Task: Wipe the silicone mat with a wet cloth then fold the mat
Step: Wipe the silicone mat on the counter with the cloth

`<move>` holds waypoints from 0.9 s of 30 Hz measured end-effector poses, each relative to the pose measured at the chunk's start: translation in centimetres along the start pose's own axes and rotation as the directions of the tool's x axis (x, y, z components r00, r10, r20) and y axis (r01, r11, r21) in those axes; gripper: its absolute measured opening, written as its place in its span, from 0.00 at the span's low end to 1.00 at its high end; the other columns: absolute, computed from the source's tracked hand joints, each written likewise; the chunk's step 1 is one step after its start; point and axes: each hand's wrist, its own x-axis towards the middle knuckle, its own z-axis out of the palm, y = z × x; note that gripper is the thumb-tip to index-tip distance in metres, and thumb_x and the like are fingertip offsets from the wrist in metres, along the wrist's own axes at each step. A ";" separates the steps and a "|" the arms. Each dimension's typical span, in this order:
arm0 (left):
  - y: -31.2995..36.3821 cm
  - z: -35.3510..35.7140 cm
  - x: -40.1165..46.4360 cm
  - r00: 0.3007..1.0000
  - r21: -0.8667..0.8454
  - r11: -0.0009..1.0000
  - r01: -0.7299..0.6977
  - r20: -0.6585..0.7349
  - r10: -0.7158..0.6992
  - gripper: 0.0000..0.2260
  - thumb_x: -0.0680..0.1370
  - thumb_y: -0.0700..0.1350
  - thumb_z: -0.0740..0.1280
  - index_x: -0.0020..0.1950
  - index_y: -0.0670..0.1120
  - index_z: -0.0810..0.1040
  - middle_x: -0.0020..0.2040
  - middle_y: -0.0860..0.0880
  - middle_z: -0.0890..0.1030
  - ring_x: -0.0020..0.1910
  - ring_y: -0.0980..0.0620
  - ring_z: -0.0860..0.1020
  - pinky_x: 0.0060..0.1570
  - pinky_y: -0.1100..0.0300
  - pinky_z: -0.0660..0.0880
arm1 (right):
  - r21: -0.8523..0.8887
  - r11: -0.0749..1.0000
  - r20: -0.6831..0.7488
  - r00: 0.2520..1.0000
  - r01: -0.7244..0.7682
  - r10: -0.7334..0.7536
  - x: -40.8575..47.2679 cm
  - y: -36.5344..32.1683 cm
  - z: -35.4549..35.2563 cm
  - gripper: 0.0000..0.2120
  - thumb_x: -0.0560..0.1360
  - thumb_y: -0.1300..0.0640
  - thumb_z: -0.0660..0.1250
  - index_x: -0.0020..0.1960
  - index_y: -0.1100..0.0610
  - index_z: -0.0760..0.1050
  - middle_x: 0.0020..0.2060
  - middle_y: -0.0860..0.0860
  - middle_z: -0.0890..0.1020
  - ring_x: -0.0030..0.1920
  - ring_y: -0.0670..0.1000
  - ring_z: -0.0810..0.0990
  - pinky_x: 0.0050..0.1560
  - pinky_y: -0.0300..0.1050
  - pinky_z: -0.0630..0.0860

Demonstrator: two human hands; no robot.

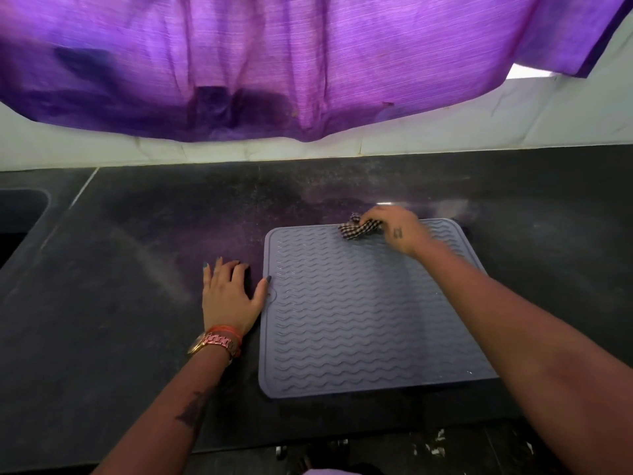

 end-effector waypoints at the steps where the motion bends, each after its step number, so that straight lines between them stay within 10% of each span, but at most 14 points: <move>1: 0.0 0.0 0.0 1.000 -0.001 1.000 0.003 0.002 -0.003 0.31 0.71 0.65 0.52 0.56 0.42 0.77 0.59 0.40 0.77 0.69 0.38 0.67 0.73 0.45 0.51 | -0.041 0.999 -0.059 0.998 -0.020 0.017 -0.3 0.5 -0.2 0.23 0.73 0.72 0.59 0.56 0.49 0.78 0.60 0.52 0.78 0.60 0.56 0.74 0.62 0.51 0.68; 6: 0.0 0.0 0.1 1.000 -0.008 1.000 0.002 0.005 -0.002 0.31 0.71 0.65 0.52 0.56 0.42 0.77 0.60 0.40 0.77 0.69 0.38 0.67 0.72 0.44 0.51 | -0.168 0.976 0.091 0.983 -0.141 0.158 -2.5 2.1 1.1 0.31 0.71 0.74 0.56 0.61 0.43 0.69 0.73 0.45 0.62 0.74 0.52 0.55 0.69 0.69 0.44; 12: 0.0 -0.1 0.0 1.000 0.002 1.000 0.015 0.009 -0.015 0.31 0.71 0.65 0.51 0.57 0.42 0.77 0.60 0.41 0.77 0.69 0.39 0.66 0.73 0.45 0.51 | -0.055 0.991 -0.002 0.992 -0.124 0.124 -1.5 2.9 -1.7 0.25 0.69 0.75 0.57 0.56 0.50 0.73 0.61 0.56 0.77 0.58 0.58 0.74 0.54 0.49 0.71; 18: 0.1 0.0 0.1 1.000 0.011 1.000 0.002 0.008 -0.002 0.31 0.71 0.65 0.51 0.57 0.42 0.77 0.60 0.40 0.77 0.69 0.39 0.66 0.73 0.45 0.51 | -0.240 0.965 -0.008 0.994 -0.107 0.108 -6.2 3.9 0.2 0.26 0.67 0.73 0.59 0.61 0.54 0.73 0.69 0.53 0.68 0.69 0.59 0.64 0.69 0.56 0.59; 27: 0.3 -0.3 -0.1 1.000 0.019 1.000 0.011 0.009 -0.012 0.33 0.71 0.66 0.50 0.58 0.41 0.76 0.61 0.39 0.77 0.69 0.38 0.66 0.73 0.45 0.51 | -0.181 0.982 -0.016 0.999 -0.047 0.044 -8.8 2.1 -0.8 0.24 0.63 0.75 0.59 0.53 0.57 0.75 0.62 0.55 0.76 0.61 0.61 0.72 0.63 0.56 0.66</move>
